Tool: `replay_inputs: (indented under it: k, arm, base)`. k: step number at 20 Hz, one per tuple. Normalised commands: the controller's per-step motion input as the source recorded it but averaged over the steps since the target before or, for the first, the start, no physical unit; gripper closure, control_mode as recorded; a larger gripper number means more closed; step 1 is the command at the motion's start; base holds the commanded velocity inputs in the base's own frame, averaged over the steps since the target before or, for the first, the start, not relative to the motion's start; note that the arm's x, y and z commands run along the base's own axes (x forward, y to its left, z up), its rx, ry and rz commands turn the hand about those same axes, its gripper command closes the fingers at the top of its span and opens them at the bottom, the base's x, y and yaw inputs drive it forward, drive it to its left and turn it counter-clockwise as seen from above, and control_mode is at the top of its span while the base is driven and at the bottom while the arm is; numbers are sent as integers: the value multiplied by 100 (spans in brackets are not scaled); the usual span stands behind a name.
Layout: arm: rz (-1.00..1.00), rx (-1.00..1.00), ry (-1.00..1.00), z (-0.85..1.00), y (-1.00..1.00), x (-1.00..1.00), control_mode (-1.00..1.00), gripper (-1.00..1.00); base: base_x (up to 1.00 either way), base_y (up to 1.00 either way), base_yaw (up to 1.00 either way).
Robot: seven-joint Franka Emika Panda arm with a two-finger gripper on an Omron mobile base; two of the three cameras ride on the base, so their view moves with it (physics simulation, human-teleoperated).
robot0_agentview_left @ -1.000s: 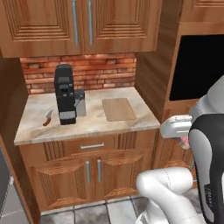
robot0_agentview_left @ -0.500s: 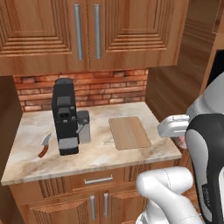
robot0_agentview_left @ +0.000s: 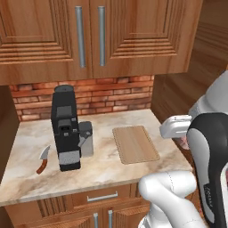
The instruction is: Retrieve the steak from the fridge and place it on the cutting board.
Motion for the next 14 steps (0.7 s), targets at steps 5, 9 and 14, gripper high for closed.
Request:
replay_inputs:
  k: [5,9,14]
  arm:
    - [0,1,2,-15,0,91,-100,100]
    - [0,0,11,-53,0,100,-100,100]
    - [0,0,12,-72,0,100,-100,100]
  base:
    - [0,0,0]
    - [0,0,0]
    - [0,0,0]
